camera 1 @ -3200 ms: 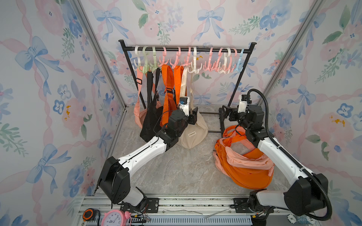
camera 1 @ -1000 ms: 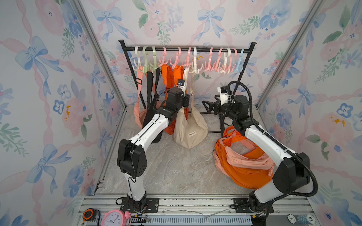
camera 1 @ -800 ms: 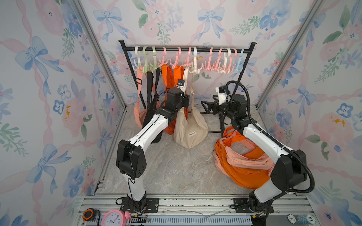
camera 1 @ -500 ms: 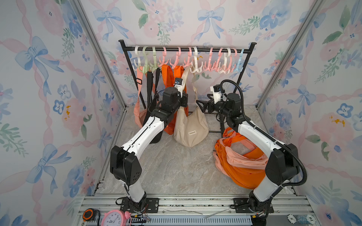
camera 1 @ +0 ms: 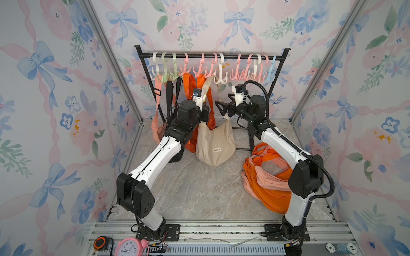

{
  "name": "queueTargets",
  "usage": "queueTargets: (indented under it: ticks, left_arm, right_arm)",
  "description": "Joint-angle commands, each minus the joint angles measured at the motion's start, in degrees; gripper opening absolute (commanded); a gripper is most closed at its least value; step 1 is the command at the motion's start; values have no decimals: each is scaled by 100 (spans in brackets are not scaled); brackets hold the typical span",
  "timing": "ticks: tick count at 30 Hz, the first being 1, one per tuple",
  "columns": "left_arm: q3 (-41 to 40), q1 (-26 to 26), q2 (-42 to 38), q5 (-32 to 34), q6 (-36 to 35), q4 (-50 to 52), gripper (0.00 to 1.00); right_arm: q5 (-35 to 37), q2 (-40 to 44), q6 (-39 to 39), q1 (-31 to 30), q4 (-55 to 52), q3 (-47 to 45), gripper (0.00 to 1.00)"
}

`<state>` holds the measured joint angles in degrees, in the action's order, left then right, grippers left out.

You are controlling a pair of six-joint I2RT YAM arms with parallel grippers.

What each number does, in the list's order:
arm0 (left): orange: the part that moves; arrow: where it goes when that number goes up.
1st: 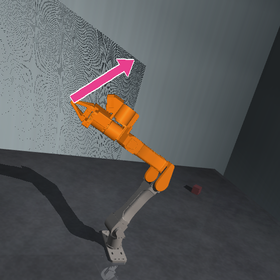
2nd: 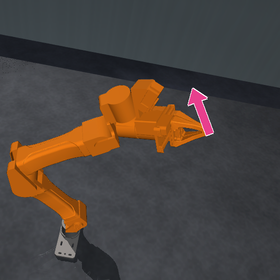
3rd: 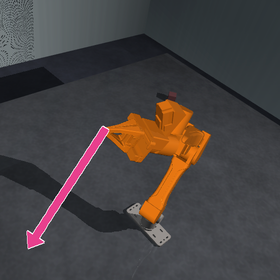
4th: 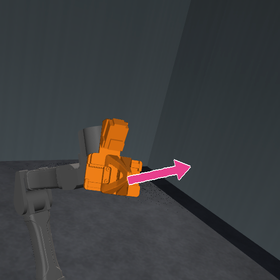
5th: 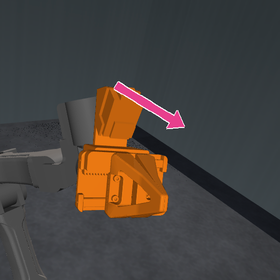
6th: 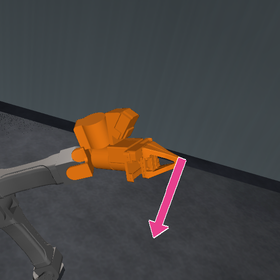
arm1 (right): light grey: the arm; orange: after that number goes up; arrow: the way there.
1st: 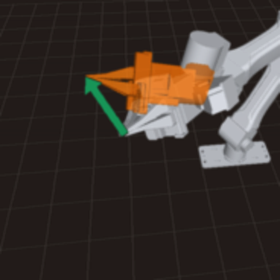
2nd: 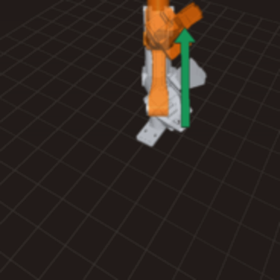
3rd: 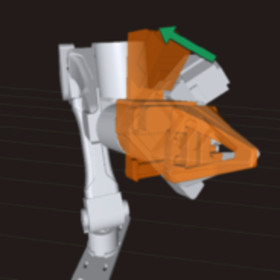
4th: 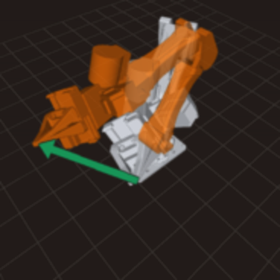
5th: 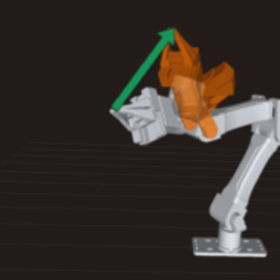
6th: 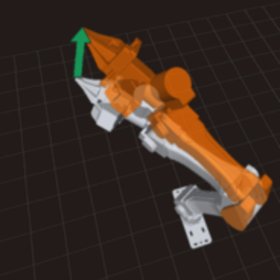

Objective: Take the bag off the hook
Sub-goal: Pick up the bag from the hook.

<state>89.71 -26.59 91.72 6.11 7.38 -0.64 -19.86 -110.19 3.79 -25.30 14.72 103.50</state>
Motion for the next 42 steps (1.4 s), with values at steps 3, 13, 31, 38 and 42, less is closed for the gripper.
queueTargets:
  ticks: [3, 13, 31, 38, 42]
  left_arm:
    - [-146, 92, -332, -87, 87, -267, 0]
    - [-288, 154, -420, -108, 150, -331, 0]
    - [-410, 233, -467, -165, 255, -410, 0]
    - [-368, 242, -476, -183, 229, -376, 0]
    - [-218, 235, -403, -217, 214, -329, 0]
  right_arm:
    - [24, -528, 54, -54, -191, 702, 98]
    - [37, -1042, 226, -64, -112, 1291, 82]
    - [-10, -1461, 467, -79, 27, 1919, 34]
    - [78, -1325, 587, -83, 177, 1791, 0]
    - [70, -1101, 631, -101, 349, 1538, 0]
